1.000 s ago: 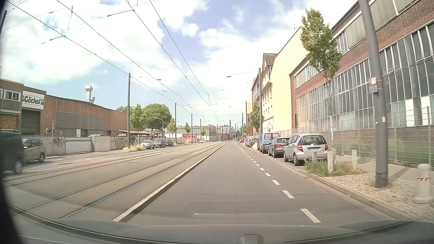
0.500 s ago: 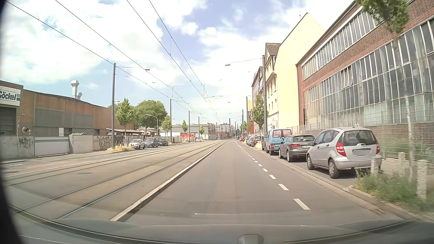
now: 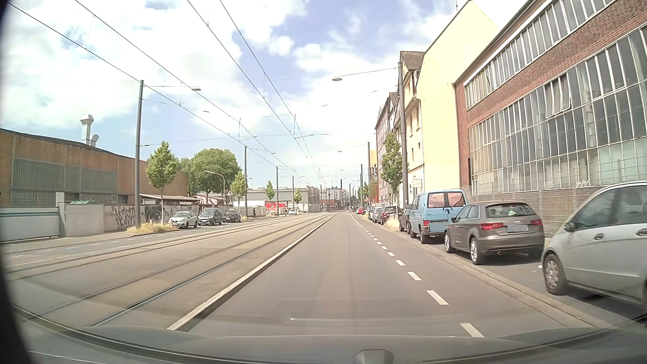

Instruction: Follow the waypoints while adhering to traffic rules and regulations

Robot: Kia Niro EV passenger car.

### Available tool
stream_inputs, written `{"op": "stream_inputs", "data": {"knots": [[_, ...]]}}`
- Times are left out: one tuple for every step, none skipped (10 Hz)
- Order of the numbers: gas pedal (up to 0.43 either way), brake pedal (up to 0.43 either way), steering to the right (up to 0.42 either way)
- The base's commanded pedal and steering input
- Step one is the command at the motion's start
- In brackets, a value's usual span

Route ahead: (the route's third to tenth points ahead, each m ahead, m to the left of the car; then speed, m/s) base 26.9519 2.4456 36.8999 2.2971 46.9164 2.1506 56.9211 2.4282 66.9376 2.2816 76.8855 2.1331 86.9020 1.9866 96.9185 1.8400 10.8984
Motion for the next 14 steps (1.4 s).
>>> {"op": "stream_inputs", "data": {"knots": [[0.059,0.030,0.001],[0.059,0.030,-0.001],[0.059,0.030,-0.001],[0.059,0.030,0.000],[0.059,0.030,0.000],[0.059,0.030,0.000],[0.059,0.030,0.000],[0.059,0.030,0.000],[0.059,0.030,0.000],[0.059,0.030,0.000],[0.047,0.030,0.000],[0.047,0.030,0.000],[0.047,0.030,0.000],[0.039,0.030,0.000]]}}
